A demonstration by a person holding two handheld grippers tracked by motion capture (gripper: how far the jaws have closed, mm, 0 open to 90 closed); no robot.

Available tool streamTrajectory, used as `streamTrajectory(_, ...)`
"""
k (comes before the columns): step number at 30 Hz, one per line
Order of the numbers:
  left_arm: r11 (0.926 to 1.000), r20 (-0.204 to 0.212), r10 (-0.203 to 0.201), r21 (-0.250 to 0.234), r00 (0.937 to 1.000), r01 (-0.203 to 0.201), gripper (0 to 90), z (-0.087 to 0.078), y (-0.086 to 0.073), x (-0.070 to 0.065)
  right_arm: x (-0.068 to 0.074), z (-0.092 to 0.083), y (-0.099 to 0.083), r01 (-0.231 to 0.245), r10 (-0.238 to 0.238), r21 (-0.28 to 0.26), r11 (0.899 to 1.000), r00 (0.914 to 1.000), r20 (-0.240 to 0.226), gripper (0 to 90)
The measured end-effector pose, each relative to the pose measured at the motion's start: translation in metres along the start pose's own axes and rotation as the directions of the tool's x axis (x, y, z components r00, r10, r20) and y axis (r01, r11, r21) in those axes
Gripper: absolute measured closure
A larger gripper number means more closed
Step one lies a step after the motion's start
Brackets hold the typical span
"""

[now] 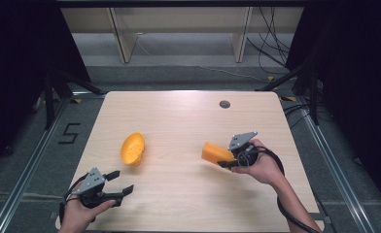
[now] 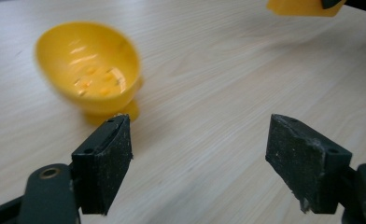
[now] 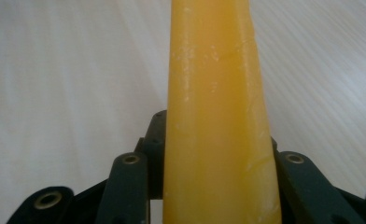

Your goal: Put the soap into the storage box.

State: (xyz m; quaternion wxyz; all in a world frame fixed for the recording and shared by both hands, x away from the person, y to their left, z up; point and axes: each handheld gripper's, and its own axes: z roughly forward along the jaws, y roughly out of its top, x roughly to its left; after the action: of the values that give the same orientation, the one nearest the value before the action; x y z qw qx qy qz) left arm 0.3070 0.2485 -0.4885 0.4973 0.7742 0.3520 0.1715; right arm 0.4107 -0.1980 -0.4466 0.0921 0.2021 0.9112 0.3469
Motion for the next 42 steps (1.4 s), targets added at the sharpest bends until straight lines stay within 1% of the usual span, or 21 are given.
streamTrajectory(2, 0.9988, 0.041, 0.049, 0.004, 0.9980, -0.049, 21.0, 0.008, 0.008, -0.005, 0.011, -0.005, 0.003, 0.027, -0.027, -0.002, 1.000, 0.9991, -0.033, 61.8)
streamTrajectory(7, 0.9903, 0.185, 0.138, -0.007, 0.9730, -0.139, 19.4, 0.034, 0.033, -0.024, 0.039, -0.009, 0.009, 0.085, -0.086, -0.010, 0.996, 0.9908, -0.105, 61.8)
streamTrajectory(10, 0.9872, 0.283, 0.157, -0.019, 0.9461, -0.158, 19.4, 0.047, 0.045, -0.037, 0.054, -0.009, 0.012, 0.113, -0.113, -0.007, 0.994, 0.9847, -0.133, 61.8)
streamTrajectory(11, 0.9821, 0.320, 0.185, -0.025, 0.9293, -0.187, 19.5, 0.053, 0.050, -0.042, 0.056, -0.008, 0.013, 0.128, -0.129, -0.015, 0.992, 0.9814, -0.142, 61.8)
streamTrajectory(13, 0.9738, 0.358, 0.220, -0.028, 0.9075, -0.226, 20.7, 0.061, 0.058, -0.051, 0.063, -0.006, 0.016, 0.141, -0.141, -0.012, 0.990, 0.9762, -0.165, 61.8)
streamTrajectory(16, 0.9676, 0.383, 0.245, -0.036, 0.8909, -0.250, 24.1, 0.070, 0.064, -0.059, 0.069, -0.003, 0.019, 0.165, -0.164, -0.008, 0.986, 0.9696, -0.182, 61.8)
streamTrajectory(17, 0.9593, 0.399, 0.273, -0.043, 0.8753, -0.279, 25.5, 0.074, 0.067, -0.060, 0.071, -0.002, 0.020, 0.155, -0.153, -0.001, 0.988, 0.9713, -0.182, 61.8)
streamTrajectory(18, 0.9621, 0.401, 0.264, -0.046, 0.8769, -0.269, 26.5, 0.076, 0.067, -0.062, 0.073, 0.001, 0.021, 0.170, -0.168, -0.003, 0.985, 0.9666, -0.194, 61.8)
streamTrajectory(19, 0.9551, 0.408, 0.287, -0.051, 0.8669, -0.292, 27.0, 0.079, 0.069, -0.063, 0.072, 0.002, 0.021, 0.185, -0.183, -0.007, 0.983, 0.9636, -0.195, 61.8)
streamTrajectory(22, 0.9511, 0.427, 0.296, -0.051, 0.8543, -0.305, 29.5, 0.087, 0.070, -0.067, 0.076, 0.004, 0.022, 0.176, -0.170, 0.013, 0.984, 0.9646, -0.201, 61.8)
streamTrajectory(25, 0.9492, 0.470, 0.302, -0.066, 0.8297, -0.308, 30.7, 0.094, 0.071, -0.069, 0.077, 0.007, 0.023, 0.198, -0.191, 0.011, 0.980, 0.9570, -0.219, 61.8)
streamTrajectory(26, 0.9560, 0.475, 0.280, -0.057, 0.8343, -0.288, 30.7, 0.095, 0.071, -0.070, 0.078, 0.008, 0.023, 0.199, -0.191, 0.015, 0.980, 0.9563, -0.221, 61.8)
streamTrajectory(28, 0.9550, 0.509, 0.284, -0.076, 0.8123, -0.287, 31.0, 0.100, 0.072, -0.070, 0.078, 0.008, 0.023, 0.204, -0.195, 0.016, 0.979, 0.9545, -0.225, 61.8)
streamTrajectory(29, 0.9610, 0.504, 0.264, -0.063, 0.8227, -0.269, 31.8, 0.101, 0.071, -0.072, 0.079, 0.008, 0.023, 0.207, -0.198, 0.017, 0.978, 0.9533, -0.228, 61.8)
streamTrajectory(31, 0.9575, 0.514, 0.275, -0.072, 0.8123, -0.279, 33.6, 0.105, 0.071, -0.073, 0.079, 0.009, 0.023, 0.208, -0.199, 0.016, 0.978, 0.9519, -0.233, 61.8)
streamTrajectory(33, 0.9553, 0.512, 0.283, -0.076, 0.8112, -0.286, 36.8, 0.106, 0.072, -0.075, 0.079, 0.009, 0.024, 0.216, -0.207, 0.015, 0.976, 0.9504, -0.232, 61.8)
streamTrajectory(36, 0.9505, 0.519, 0.302, -0.099, 0.7996, -0.295, 41.6, 0.108, 0.073, -0.077, 0.080, 0.010, 0.023, 0.224, -0.215, 0.013, 0.974, 0.9470, -0.239, 61.8)
streamTrajectory(38, 0.9459, 0.522, 0.314, -0.101, 0.7927, -0.308, 44.7, 0.109, 0.073, -0.079, 0.082, 0.010, 0.023, 0.207, -0.195, 0.030, 0.978, 0.9543, -0.226, 61.8)
streamTrajectory(39, 0.9412, 0.531, 0.324, -0.098, 0.7831, -0.323, 47.1, 0.109, 0.074, -0.079, 0.080, 0.012, 0.023, 0.240, -0.232, 0.008, 0.971, 0.9445, -0.233, 61.8)
streamTrajectory(40, 0.9406, 0.526, 0.328, -0.106, 0.7845, -0.323, 48.7, 0.110, 0.073, -0.081, 0.082, 0.010, 0.023, 0.211, -0.198, 0.025, 0.977, 0.9501, -0.241, 61.8)
streamTrajectory(42, 0.9402, 0.546, 0.329, -0.111, 0.7706, -0.322, 51.6, 0.111, 0.073, -0.083, 0.082, 0.011, 0.024, 0.233, -0.223, 0.010, 0.972, 0.9427, -0.248, 61.7)
